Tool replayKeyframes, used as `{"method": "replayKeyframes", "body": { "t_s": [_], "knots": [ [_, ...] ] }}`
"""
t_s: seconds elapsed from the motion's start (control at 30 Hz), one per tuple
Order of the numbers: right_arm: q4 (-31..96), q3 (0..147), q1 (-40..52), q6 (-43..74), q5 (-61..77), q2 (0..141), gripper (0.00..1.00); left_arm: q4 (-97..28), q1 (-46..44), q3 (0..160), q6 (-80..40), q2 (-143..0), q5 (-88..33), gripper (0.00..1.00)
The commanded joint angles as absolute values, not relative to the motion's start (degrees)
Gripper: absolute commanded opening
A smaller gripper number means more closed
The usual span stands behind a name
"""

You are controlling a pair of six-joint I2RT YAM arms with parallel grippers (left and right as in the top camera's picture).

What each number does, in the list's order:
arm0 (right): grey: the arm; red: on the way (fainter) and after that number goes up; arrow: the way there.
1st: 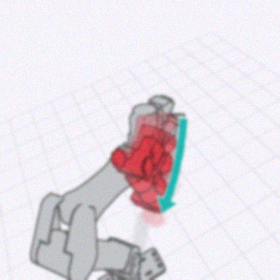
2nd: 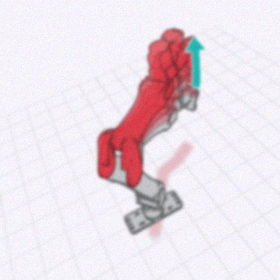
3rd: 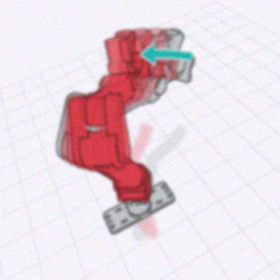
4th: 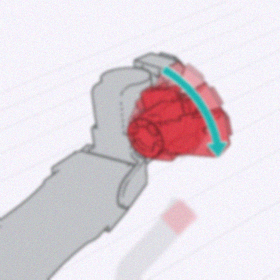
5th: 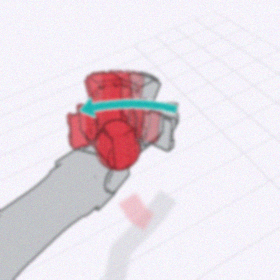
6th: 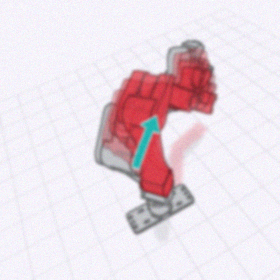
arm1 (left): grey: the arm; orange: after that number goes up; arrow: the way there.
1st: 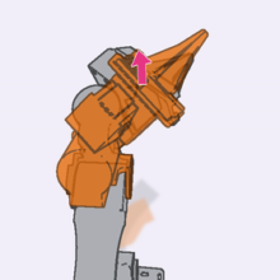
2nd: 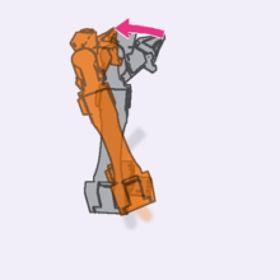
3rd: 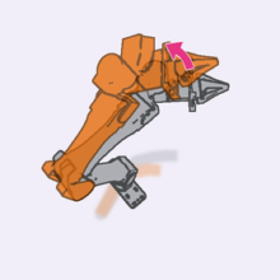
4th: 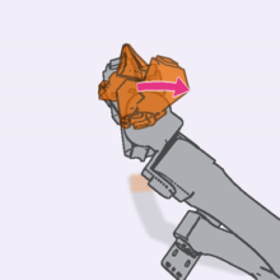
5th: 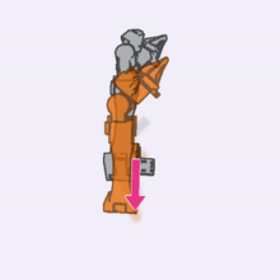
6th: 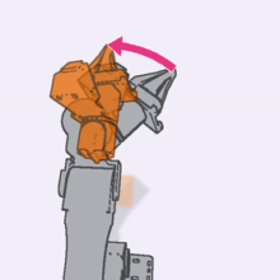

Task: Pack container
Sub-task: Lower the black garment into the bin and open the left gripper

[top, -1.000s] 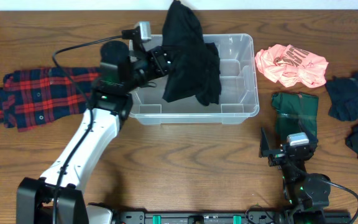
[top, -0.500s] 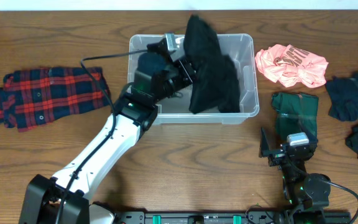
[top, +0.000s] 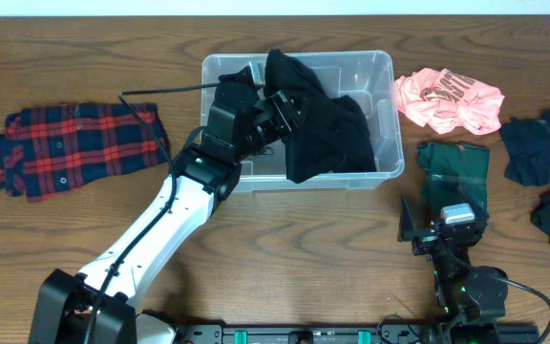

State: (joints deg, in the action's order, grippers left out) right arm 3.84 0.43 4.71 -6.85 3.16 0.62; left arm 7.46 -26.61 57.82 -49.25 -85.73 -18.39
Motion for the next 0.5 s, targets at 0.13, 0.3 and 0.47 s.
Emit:
{"method": "replayKeyframes", "body": {
  "t_s": [0.13,0.3,0.47],
  "knots": [
    [4.05,0.32,3.68,-6.04,3.22,0.27,0.99,2.81,-22.55,59.64,-38.85,-84.53,-18.98,0.63],
    [4.05,0.32,3.68,-6.04,3.22,0.27,0.99,-2.7,-18.68,61.14,-31.31,-84.53,-18.96,0.63],
    [4.05,0.32,3.68,-6.04,3.22,0.27,0.99,-8.49,-15.88,65.87,-21.61,-84.53,-18.72,0.63]
  ]
}}
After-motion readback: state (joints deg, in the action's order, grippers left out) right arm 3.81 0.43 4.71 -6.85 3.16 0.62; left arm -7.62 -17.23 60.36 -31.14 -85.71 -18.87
